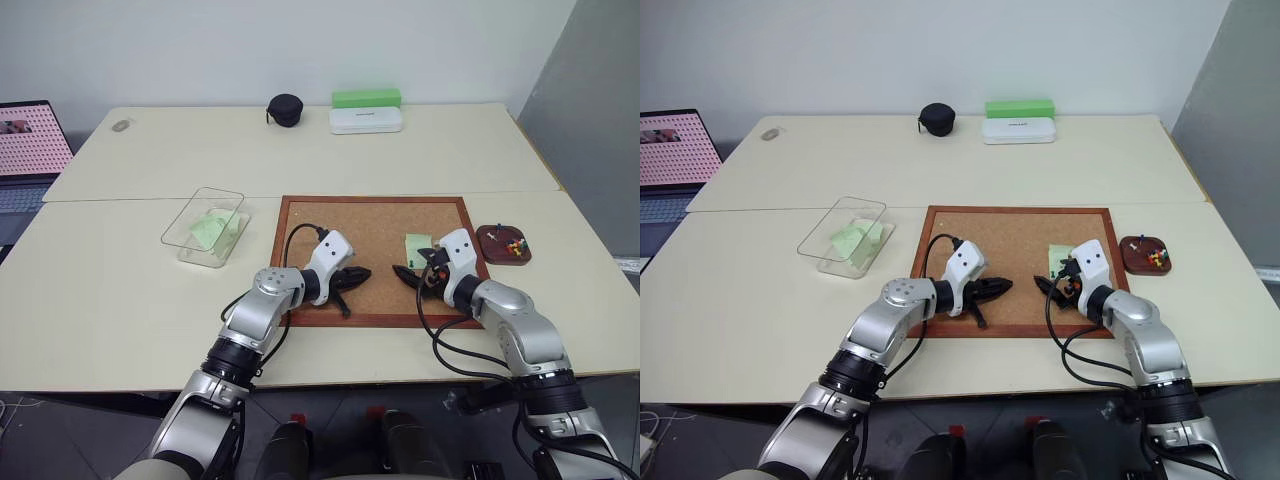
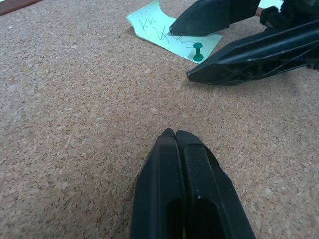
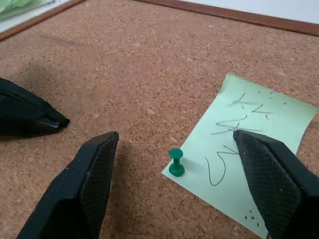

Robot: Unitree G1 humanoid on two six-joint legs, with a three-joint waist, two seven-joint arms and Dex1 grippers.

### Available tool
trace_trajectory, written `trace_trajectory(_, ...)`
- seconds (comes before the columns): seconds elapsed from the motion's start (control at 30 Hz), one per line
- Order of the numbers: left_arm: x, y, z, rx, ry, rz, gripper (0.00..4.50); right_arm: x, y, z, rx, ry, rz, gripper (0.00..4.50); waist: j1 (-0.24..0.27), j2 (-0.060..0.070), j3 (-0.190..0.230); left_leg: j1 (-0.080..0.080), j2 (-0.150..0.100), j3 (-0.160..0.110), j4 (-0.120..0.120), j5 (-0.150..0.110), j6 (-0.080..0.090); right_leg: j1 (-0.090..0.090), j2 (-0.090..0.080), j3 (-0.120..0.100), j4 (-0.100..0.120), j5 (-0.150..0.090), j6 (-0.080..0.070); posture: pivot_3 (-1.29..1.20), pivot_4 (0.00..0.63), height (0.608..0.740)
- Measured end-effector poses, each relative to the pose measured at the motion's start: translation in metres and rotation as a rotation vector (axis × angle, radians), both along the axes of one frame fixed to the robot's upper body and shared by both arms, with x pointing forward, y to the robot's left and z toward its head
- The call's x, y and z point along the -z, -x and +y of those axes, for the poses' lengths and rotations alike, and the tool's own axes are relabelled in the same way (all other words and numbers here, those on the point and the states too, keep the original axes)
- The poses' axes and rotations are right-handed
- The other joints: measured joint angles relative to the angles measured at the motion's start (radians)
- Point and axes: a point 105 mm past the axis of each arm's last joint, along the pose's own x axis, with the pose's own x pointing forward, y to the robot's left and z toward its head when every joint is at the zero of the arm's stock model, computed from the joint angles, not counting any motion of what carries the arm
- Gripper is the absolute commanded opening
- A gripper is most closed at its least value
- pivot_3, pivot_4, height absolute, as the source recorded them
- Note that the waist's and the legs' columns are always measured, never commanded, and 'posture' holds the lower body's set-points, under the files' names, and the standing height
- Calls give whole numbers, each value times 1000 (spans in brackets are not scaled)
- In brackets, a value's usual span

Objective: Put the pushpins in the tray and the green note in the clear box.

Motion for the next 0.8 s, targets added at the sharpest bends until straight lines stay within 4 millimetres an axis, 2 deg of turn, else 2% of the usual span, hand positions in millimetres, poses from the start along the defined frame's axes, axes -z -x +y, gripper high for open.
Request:
trace_trajectory(0.47,0,0,0,-3,-1,-1,0,2,0,3,-27,39,-27,168,0,0,0,0,0,0,0,0,0,0,0,0,0,0,0,0,150,740)
trace_trajectory(0.5,0,0,0,-3,-1,0,0,2,0,2,-25,46,-30,41,0,0,0,0,0,0,0,0,0,0,0,0,0,0,0,0,150,740)
trace_trajectory(0.8,0,0,0,-4,-1,0,0,1,0,2,-50,103,-61,41,0,0,0,0,0,0,0,0,0,0,0,0,0,0,0,0,150,740)
